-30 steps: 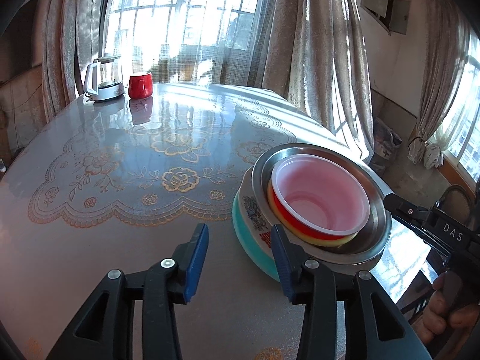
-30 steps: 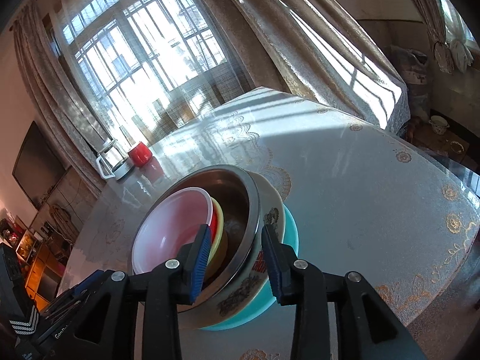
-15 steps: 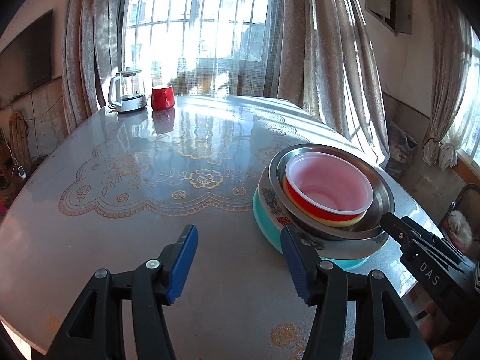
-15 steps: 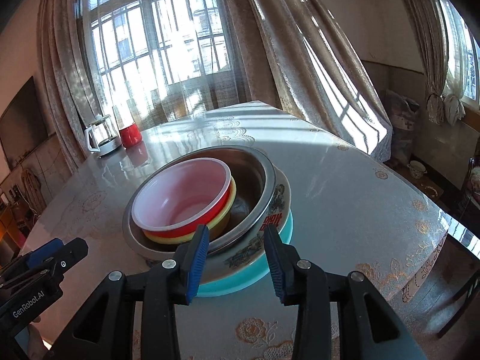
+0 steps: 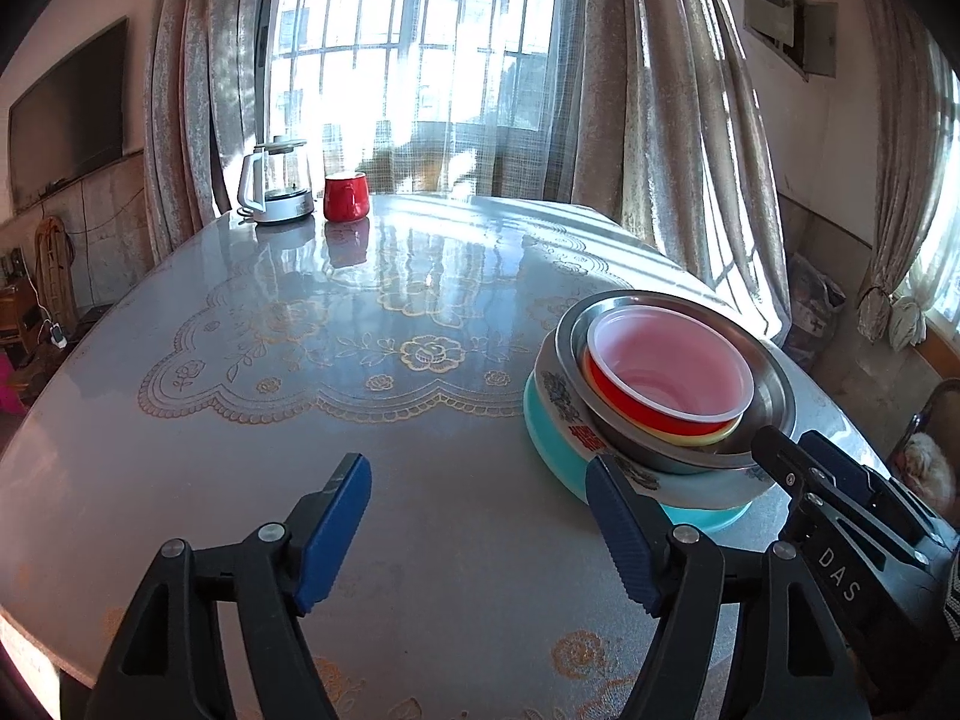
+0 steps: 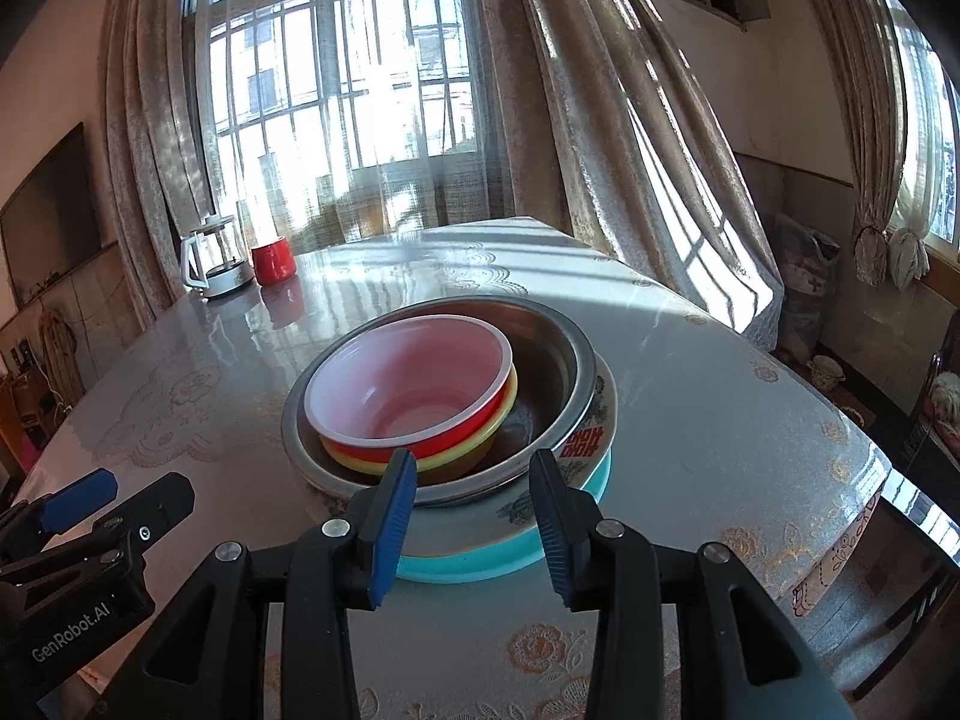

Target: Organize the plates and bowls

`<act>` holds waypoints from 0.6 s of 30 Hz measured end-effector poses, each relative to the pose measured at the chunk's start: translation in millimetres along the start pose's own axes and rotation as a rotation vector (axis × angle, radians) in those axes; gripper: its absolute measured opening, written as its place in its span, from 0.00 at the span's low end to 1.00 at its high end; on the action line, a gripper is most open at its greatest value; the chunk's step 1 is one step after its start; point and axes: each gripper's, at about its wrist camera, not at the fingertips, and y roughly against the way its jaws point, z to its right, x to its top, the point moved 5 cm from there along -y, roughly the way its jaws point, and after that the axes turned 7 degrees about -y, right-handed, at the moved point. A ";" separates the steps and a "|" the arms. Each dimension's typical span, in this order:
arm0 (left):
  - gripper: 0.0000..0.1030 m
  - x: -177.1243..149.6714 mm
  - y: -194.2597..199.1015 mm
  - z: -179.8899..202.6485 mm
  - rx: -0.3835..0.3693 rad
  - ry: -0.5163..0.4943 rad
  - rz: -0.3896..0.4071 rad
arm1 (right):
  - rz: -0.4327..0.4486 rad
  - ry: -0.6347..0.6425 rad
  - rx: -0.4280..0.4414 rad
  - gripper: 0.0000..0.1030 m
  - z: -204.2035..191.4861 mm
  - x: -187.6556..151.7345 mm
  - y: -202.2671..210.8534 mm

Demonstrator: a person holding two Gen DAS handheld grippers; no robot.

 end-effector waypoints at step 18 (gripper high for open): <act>0.78 1.8 3.6 0.8 0.002 -0.008 0.012 | 0.003 0.009 -0.002 0.38 -6.2 1.1 2.6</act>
